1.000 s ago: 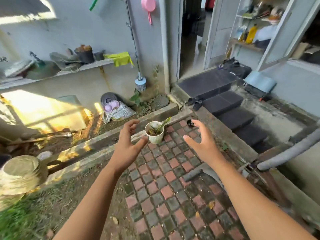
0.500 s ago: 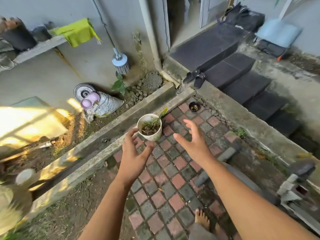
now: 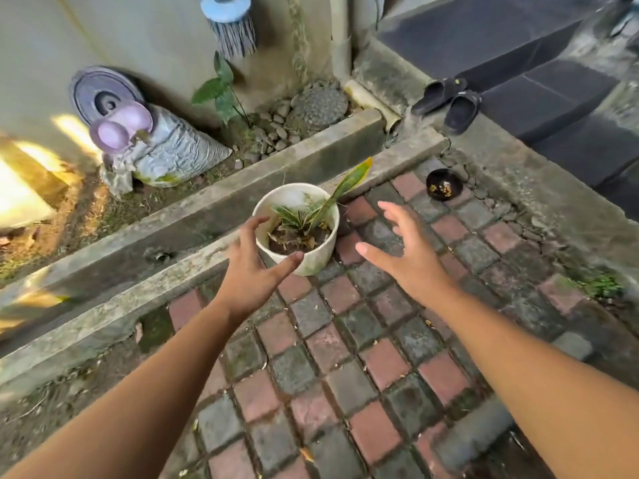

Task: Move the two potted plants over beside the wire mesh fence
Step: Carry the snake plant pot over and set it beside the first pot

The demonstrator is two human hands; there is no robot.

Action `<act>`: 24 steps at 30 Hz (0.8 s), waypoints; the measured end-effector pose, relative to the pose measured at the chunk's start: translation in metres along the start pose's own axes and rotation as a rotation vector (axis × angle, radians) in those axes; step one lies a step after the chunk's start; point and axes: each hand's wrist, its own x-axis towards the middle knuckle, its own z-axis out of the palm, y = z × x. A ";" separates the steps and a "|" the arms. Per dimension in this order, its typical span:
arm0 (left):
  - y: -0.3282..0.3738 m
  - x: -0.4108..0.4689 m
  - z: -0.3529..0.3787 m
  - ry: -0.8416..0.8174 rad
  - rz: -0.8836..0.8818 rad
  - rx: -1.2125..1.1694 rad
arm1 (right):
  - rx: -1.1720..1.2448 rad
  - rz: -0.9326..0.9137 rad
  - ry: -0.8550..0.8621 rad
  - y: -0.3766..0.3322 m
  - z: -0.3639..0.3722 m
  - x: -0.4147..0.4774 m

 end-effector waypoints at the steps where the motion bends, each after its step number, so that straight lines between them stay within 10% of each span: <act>1: -0.024 0.016 0.010 0.003 0.008 0.018 | 0.024 0.001 0.005 0.023 0.014 0.014; 11: -0.181 0.117 0.066 0.060 -0.035 -0.002 | 0.227 0.096 -0.014 0.170 0.132 0.115; 24: -0.213 0.142 0.097 0.064 0.070 -0.453 | 0.599 0.049 0.065 0.192 0.188 0.159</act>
